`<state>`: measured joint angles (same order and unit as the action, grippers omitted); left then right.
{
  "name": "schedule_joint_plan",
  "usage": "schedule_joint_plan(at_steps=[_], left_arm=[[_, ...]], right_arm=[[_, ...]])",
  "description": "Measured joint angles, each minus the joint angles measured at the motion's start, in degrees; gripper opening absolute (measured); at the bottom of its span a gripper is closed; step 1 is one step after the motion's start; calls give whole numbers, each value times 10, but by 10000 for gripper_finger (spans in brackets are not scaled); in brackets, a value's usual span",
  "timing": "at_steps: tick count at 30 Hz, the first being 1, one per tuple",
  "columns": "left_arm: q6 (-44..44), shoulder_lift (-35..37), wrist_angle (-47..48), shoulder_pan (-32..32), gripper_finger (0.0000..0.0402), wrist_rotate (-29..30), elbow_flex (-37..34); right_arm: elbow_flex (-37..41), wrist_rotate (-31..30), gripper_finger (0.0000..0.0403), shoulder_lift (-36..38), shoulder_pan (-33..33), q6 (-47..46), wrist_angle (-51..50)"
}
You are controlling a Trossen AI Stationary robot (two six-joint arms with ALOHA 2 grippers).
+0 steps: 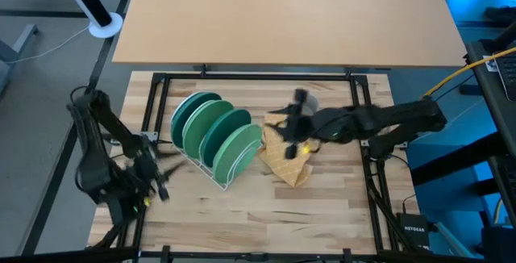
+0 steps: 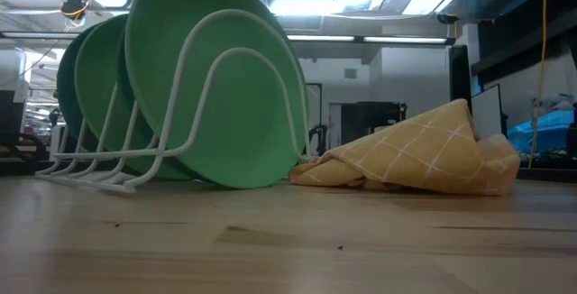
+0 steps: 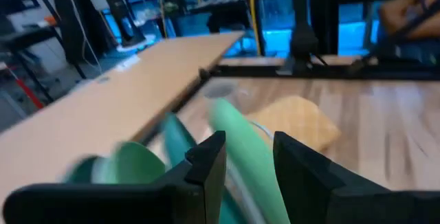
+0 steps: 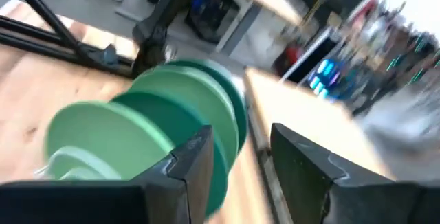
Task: Sort dishes
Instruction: Return to Home Position
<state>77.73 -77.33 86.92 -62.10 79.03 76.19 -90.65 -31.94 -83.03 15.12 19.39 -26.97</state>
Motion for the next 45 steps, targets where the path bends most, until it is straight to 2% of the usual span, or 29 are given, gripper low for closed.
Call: schedule_joint_plan(at_steps=[2,4,7,11,18,22,25,28,31,35,40,45], left_arm=[[0,35,33,0,113,8,0],[-32,70,26,0,113,10,-6],[-88,113,-1,-2,113,10,-32],[-90,155,-33,-9,113,9,-97],[-9,190,-156,-24,113,8,-261],[12,190,-278,-30,113,3,-337],[-21,182,-426,-32,113,-28,-388],[-100,168,-620,-28,113,-73,-438],[-216,141,-832,-13,113,-124,-482],[-400,88,-1078,33,113,-212,-517],[-627,55,-1247,90,113,-315,-518],[-798,123,-1272,102,113,-337,-518]], right_arm=[[0,27,151,36,-6,-67,-69],[7,63,151,69,-17,-124,-127],[54,97,151,116,-21,-175,-134],[143,102,151,166,-20,-205,-83],[334,76,151,245,-20,-258,71],[419,86,151,273,-20,-296,153],[461,91,151,279,-20,-326,176],[484,91,151,281,-20,-348,186],[499,96,151,280,-20,-359,199],[514,156,151,282,-20,-358,252],[515,219,151,314,-20,-357,282],[514,221,151,381,-20,-326,281]])
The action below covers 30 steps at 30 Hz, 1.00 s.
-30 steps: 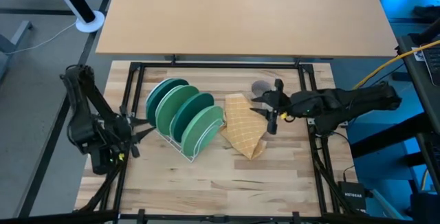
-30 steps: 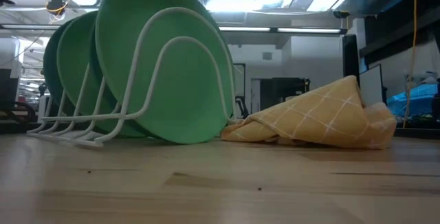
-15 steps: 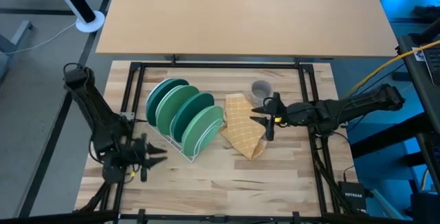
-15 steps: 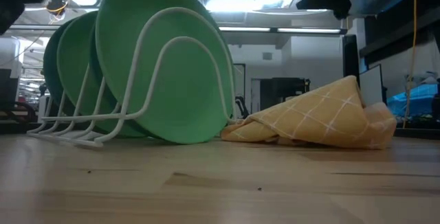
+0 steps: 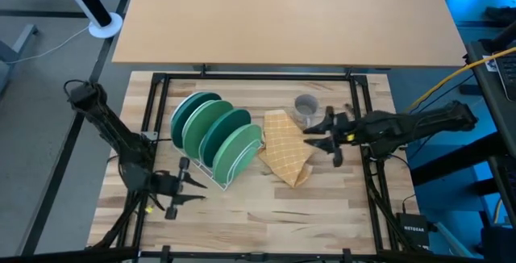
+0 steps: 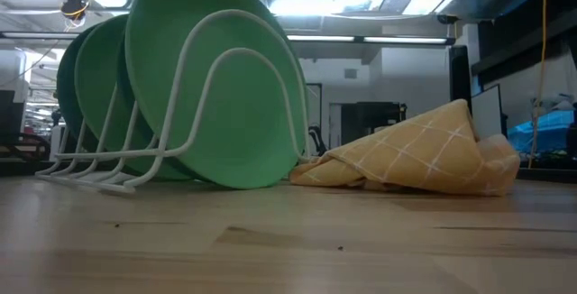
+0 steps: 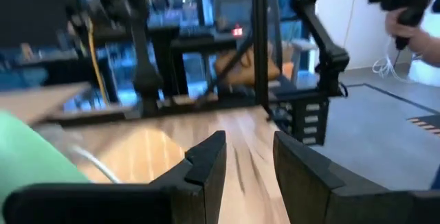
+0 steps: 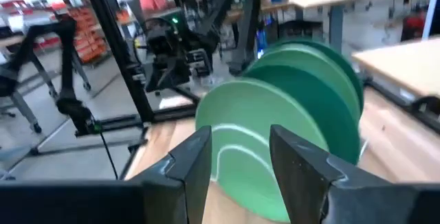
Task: Sort dishes
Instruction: Return to Home Position
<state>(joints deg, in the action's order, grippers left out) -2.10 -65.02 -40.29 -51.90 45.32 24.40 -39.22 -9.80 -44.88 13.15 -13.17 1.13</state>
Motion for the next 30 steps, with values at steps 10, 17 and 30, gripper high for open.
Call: schedule_joint_plan(at_steps=[10,17,30], left_arm=[[-41,267,261,-10,113,0,0],[-28,369,420,-9,113,-107,-3],[-101,441,136,-2,113,-208,-217]], right_arm=[[63,-23,151,136,0,19,-42],[188,-50,151,184,0,0,62],[306,-50,151,206,0,-48,176]])
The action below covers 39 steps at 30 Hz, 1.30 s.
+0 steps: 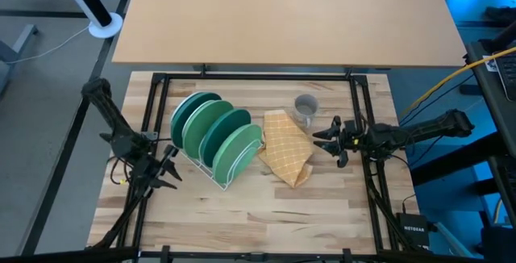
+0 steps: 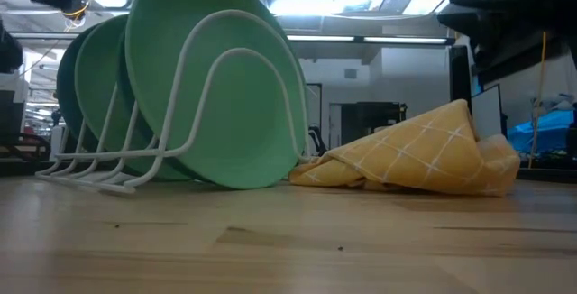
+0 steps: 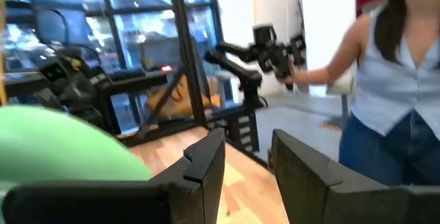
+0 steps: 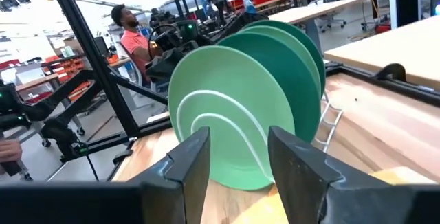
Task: Sort dishes
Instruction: Return to Home Position
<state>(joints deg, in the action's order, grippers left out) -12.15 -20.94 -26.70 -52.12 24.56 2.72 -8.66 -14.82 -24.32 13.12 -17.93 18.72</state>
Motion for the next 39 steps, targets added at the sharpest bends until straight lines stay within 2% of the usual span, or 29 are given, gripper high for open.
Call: schedule_joint_plan(at_steps=[1,7,13,22,31,39], left_arm=[[0,5,-24,4,113,0,-17],[-8,23,-15,31,113,5,-21],[-7,25,28,61,113,8,-21],[42,25,56,139,113,19,-21],[14,25,70,200,113,17,-21],[39,25,78,242,113,18,-21]], right_arm=[[4,0,151,0,0,-2,1],[37,3,151,0,0,-27,29],[79,-12,151,-2,0,-54,79],[80,-22,151,-3,0,-59,41],[81,-73,151,-4,0,-58,-39],[81,-77,151,-4,0,-57,-70]])
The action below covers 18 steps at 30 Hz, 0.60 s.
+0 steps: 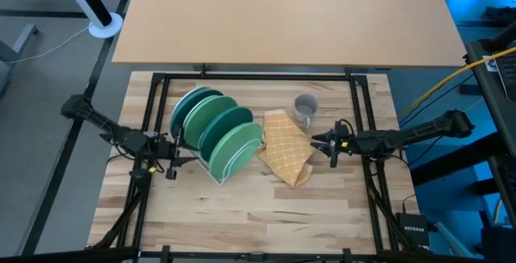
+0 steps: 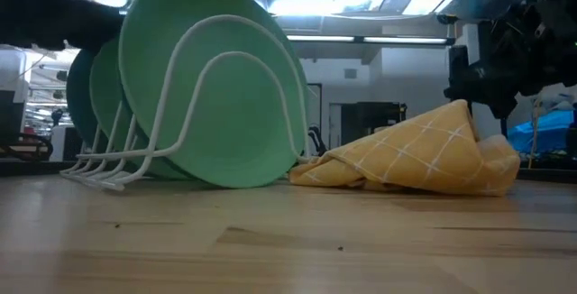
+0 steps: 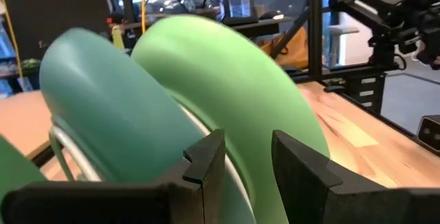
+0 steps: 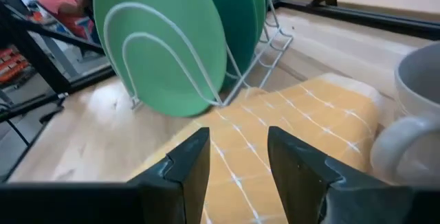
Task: Sort dishes
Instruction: Return to Home Position
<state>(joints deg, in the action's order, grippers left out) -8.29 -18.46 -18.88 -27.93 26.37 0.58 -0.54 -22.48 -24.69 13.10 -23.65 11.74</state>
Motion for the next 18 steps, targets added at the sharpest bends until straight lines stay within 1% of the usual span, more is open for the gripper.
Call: schedule_joint_plan(at_steps=[5,11,18], left_arm=[[36,0,20,11,113,-1,0],[35,0,41,14,113,-1,0],[35,0,79,14,113,0,0]], right_arm=[[0,0,151,0,0,-1,-27],[1,0,151,0,0,-1,-63],[1,6,151,0,0,-1,-73]])
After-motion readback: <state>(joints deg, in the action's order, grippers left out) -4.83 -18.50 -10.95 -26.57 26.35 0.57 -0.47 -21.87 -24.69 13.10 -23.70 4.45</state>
